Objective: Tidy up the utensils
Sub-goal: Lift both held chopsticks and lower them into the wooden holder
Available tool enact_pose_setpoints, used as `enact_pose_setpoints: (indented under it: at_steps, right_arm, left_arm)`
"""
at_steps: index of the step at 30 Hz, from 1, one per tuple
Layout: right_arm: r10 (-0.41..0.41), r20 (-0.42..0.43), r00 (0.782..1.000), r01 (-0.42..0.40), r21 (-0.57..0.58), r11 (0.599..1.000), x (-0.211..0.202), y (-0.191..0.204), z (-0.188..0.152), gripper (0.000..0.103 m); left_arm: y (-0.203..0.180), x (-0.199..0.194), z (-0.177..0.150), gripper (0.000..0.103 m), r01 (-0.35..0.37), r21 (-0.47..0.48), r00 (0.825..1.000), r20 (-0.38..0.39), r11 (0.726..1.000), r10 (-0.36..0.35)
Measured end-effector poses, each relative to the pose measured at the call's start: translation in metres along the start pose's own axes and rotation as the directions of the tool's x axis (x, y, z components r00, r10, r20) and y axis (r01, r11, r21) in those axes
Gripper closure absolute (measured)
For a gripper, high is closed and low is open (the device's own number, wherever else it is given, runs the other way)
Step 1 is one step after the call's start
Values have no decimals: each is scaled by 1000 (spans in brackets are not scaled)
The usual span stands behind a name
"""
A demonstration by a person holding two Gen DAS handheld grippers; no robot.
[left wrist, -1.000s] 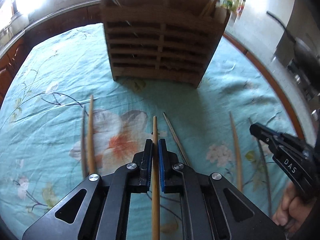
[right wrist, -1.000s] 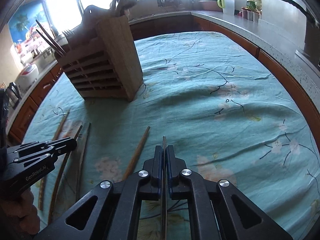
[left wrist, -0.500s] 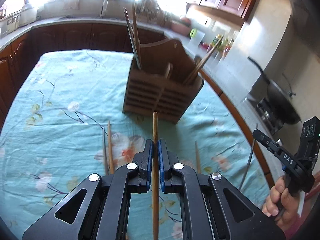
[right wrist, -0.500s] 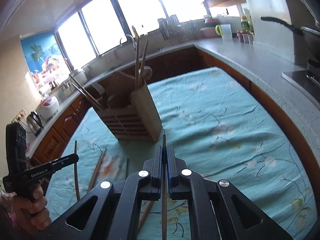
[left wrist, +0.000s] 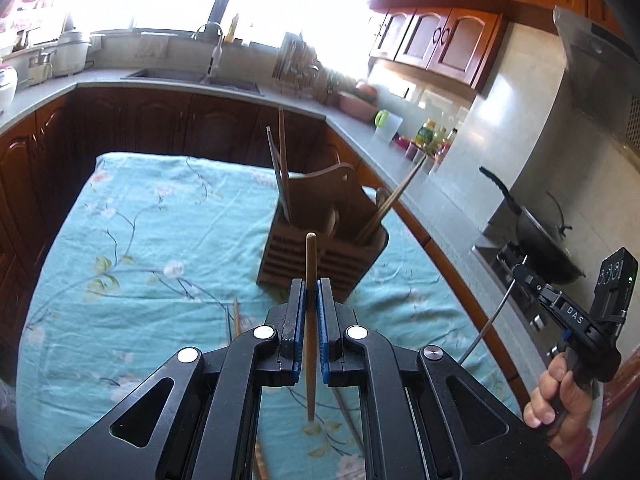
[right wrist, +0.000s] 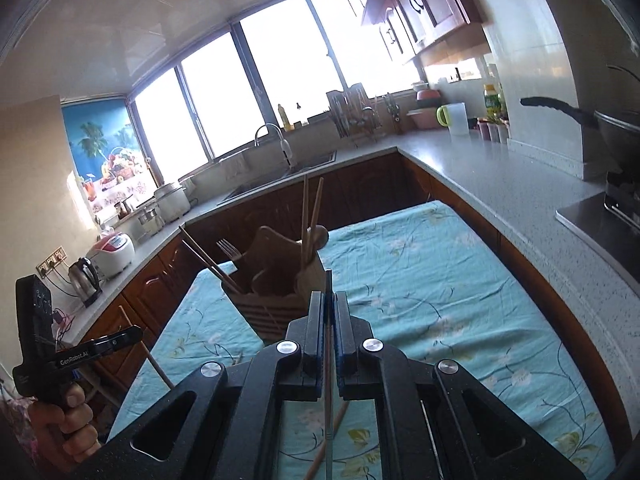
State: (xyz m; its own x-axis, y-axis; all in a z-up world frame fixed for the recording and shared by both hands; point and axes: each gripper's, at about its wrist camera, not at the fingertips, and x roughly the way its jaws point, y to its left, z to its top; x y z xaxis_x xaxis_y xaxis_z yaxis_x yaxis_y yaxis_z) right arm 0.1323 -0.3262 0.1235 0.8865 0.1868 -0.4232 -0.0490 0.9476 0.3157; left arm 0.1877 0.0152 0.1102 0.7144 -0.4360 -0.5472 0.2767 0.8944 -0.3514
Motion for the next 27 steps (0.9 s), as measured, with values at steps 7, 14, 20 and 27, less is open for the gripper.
enact_pose_setpoints:
  at_steps: [7,14,20,27]
  right_arm:
    - [23,28,999,-22,-18,1000,2,13,13,99]
    - [42,43,998,-41,-22,999,9,18,19,99]
    - [45,64,997,-44,-16,999,16,20,27,99]
    - [68,98,993,-67,-15,998,28,25,43,99]
  left_arm:
    - [0,-9,12,98,1,-4,999,46,1000,-1]
    - [-1,-13,21,98,0,-5,997,77,1000,0]
    - [-3,-13,37,98,1,-1,994,108,1000,-1]
    - [-7,-12,61,98,7,4,988,154,1000,-8]
